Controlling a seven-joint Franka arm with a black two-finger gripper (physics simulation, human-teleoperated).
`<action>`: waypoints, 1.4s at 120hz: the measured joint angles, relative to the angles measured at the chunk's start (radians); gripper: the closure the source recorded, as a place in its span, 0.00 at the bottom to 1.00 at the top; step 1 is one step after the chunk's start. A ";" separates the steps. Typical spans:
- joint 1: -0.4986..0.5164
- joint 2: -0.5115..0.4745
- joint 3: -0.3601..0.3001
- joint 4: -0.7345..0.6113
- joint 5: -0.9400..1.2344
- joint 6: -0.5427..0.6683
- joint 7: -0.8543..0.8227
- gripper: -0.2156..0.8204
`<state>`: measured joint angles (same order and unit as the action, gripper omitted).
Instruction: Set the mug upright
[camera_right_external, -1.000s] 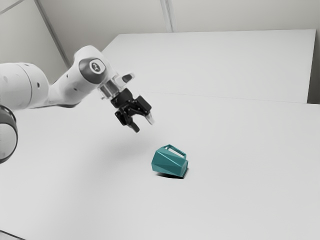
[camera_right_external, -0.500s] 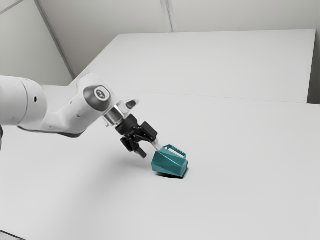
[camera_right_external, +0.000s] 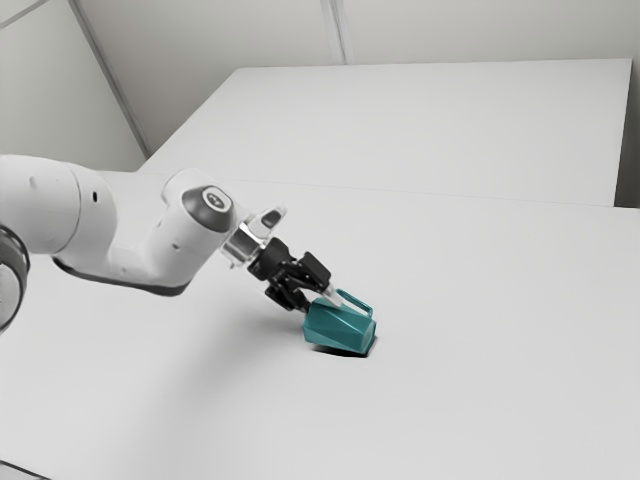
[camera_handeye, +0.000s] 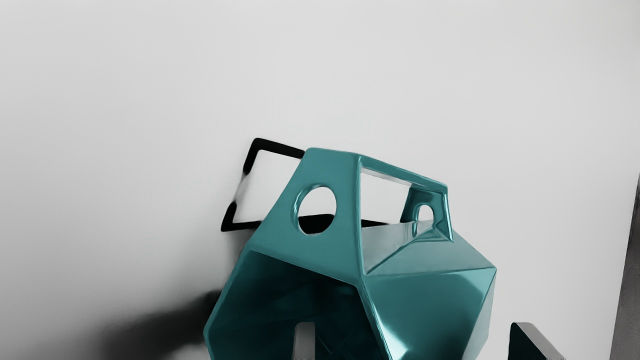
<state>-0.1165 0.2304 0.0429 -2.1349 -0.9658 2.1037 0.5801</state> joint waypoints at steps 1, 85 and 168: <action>0.000 0.001 0.000 0.000 -0.005 0.001 0.004 0.45; -0.051 -0.082 -0.027 -0.013 0.093 0.112 0.269 0.92; -0.058 -0.054 -0.052 0.150 0.735 0.077 0.158 0.96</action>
<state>-0.1748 0.1759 -0.0091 -1.9850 -0.2305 2.1808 0.7385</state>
